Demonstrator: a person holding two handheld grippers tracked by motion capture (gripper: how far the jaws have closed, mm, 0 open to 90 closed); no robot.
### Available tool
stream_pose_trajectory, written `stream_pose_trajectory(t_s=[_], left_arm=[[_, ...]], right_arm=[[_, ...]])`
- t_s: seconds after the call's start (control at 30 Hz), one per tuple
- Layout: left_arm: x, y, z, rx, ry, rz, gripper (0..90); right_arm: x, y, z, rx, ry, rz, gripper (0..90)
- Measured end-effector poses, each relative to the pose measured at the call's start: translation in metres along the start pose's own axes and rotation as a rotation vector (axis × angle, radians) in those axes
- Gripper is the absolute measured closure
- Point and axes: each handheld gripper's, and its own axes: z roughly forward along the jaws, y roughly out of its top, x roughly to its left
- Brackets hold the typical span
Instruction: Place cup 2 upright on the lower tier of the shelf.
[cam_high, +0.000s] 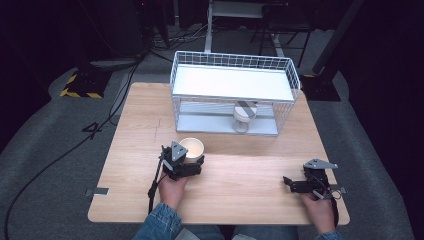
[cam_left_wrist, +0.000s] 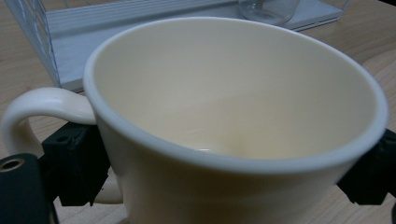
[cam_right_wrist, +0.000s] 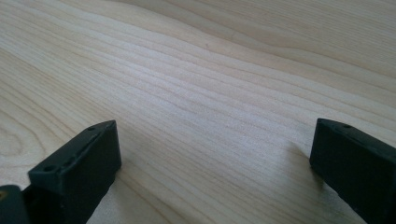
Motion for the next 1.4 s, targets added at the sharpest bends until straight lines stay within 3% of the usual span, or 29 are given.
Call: stream_pose_trajectory(t_s=[0.4, 0.77, 1.4], left_arm=[[-0.007, 0.01, -0.014, -0.015, -0.021, 0.018, 8.3], [-0.011, 0.032, -0.032, -0.044, -0.053, 0.025, 8.3], [-0.009, 0.079, -0.055, -0.067, -0.072, 0.051, 8.3]], right_arm=[[0.0, 0.0, 0.0, 0.0, 0.0, 0.001, 2.0], [0.0, 0.0, 0.0, 0.0, -0.002, 0.0, 2.0], [0.003, 0.001, 0.001, 0.0, -0.008, 0.007, 2.0]])
